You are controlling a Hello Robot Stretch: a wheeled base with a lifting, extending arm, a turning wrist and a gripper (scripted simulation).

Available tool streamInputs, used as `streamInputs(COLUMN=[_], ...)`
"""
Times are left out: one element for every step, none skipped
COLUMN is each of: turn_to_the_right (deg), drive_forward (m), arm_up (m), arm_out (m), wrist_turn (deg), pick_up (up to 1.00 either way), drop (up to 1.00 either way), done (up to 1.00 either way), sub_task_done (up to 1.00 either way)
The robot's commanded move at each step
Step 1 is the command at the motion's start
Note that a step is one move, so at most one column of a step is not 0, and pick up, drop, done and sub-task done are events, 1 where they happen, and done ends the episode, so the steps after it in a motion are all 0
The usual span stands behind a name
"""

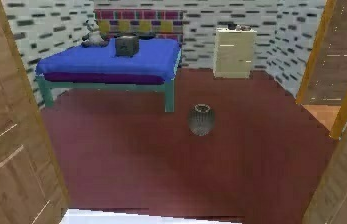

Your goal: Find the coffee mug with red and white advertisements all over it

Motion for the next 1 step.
streamInputs(turn_to_the_right=[0.0], drive_forward=[0.5], arm_up=[0.0], arm_out=[0.0], wrist_turn=[0.0], pick_up=[0.0], drop=[0.0], done=[0.0], sub_task_done=[0.0])
